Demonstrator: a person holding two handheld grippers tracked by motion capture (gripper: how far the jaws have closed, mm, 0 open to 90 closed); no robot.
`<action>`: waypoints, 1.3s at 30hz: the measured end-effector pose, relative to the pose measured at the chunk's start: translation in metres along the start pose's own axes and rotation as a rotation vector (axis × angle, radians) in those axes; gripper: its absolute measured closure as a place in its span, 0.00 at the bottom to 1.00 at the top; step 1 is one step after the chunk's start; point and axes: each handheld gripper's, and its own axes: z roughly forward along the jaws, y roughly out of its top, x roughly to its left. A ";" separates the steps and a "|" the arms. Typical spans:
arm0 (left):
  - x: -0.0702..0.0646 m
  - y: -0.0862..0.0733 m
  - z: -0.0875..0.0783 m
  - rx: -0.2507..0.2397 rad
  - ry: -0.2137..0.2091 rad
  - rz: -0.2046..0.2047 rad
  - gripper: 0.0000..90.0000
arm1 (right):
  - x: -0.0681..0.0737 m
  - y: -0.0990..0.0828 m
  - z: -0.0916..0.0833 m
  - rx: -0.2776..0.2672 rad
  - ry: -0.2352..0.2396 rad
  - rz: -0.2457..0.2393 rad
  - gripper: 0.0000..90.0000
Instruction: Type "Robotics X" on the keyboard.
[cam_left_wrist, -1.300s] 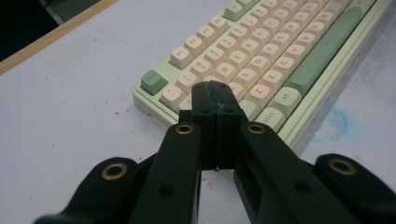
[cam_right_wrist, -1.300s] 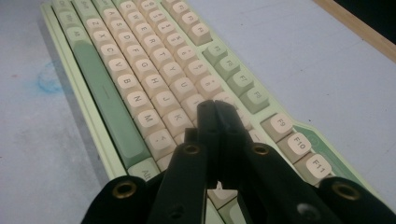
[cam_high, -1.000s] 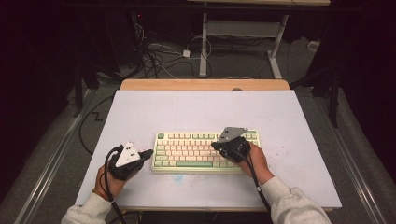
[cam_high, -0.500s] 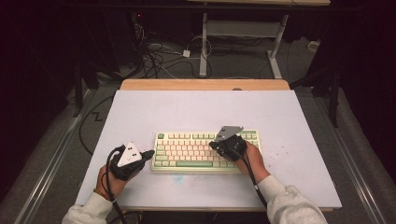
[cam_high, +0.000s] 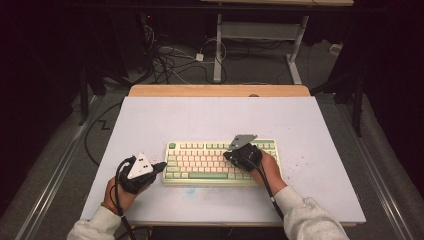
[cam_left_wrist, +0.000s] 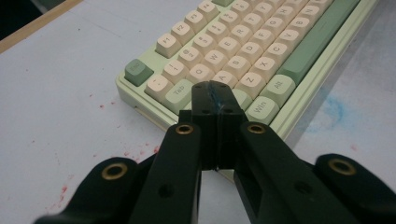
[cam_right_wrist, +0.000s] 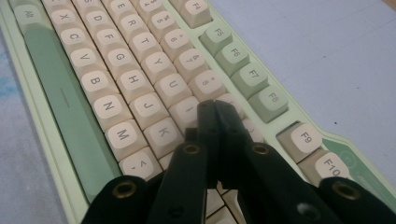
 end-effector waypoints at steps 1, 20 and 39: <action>0.000 0.000 0.000 0.001 -0.001 0.000 0.97 | 0.000 0.000 0.001 0.005 -0.002 -0.005 1.00; -0.002 0.001 0.003 0.012 -0.008 0.008 0.97 | 0.004 -0.001 -0.024 -0.099 -0.028 0.030 1.00; -0.004 0.004 0.003 0.004 -0.007 0.022 0.97 | 0.013 0.000 -0.047 -0.179 -0.019 0.025 1.00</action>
